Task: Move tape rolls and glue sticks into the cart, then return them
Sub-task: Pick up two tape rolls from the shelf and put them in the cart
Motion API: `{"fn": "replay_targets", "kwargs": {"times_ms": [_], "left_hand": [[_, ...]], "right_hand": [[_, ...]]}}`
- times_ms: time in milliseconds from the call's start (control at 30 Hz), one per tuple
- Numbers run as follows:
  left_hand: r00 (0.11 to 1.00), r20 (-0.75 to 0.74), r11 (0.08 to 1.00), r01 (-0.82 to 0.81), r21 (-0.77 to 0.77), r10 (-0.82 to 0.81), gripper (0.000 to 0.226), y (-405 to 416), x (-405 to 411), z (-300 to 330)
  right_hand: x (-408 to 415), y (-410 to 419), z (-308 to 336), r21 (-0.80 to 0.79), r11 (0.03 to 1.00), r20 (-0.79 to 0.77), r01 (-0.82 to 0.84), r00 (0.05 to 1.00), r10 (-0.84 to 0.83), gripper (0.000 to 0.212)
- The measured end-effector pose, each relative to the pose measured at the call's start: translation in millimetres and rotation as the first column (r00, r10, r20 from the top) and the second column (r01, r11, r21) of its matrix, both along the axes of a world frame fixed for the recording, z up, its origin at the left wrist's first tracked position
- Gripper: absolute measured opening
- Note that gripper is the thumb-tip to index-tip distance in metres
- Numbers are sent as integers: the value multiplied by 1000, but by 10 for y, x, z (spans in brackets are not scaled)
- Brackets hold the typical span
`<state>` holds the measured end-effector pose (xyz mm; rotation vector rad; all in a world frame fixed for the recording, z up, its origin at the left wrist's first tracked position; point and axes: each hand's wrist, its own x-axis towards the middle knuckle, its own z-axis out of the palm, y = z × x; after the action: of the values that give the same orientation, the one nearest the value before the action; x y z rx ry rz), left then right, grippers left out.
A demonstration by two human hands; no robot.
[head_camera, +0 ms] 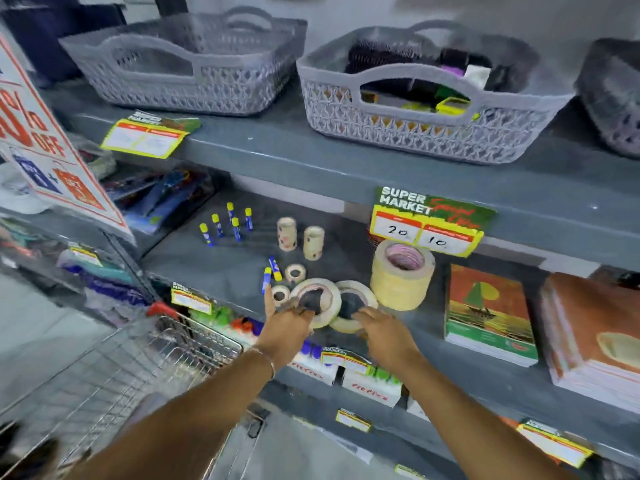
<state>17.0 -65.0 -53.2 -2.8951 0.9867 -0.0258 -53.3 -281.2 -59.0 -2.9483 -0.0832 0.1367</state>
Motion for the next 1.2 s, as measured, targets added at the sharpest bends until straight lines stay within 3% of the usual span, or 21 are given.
{"fn": "replay_targets", "kwargs": {"times_ms": [167,300,400,500,667,800,867,1000,1200], "left_hand": [[996,86,999,31,-32,-28,33,78,-30,39],[976,184,986,133,-104,-113,31,295,-35,59],[968,238,977,121,-177,-77,28,579,-39,159],[968,251,980,37,-194,14,30,990,-83,247],[967,122,964,-203,-174,225,32,1868,-175,197],[932,82,931,-341,-131,353,28,2534,-441,14],[906,33,901,-416,-126,423,24,2856,-592,-182],[855,-62,856,-517,-21,515,28,3322,-832,-582],[737,-224,768,-632,104,638,27,3824,-1113,-1335]], "right_hand": [[50,-78,-62,-9,999,97,-53,994,53,39],[63,-61,-22,-34,994,238,-99,966,105,28],[112,32,66,-40,984,309,-177,934,180,28],[233,255,183,-37,959,338,-282,899,278,32],[534,969,235,-58,899,315,-434,847,429,40],[726,1690,66,-96,798,323,-594,740,590,27],[799,2086,-33,-104,752,287,-651,704,649,30],[894,2784,-224,-134,623,158,-771,604,781,14],[1114,3805,-706,-19,405,-212,-914,400,892,22]]}}
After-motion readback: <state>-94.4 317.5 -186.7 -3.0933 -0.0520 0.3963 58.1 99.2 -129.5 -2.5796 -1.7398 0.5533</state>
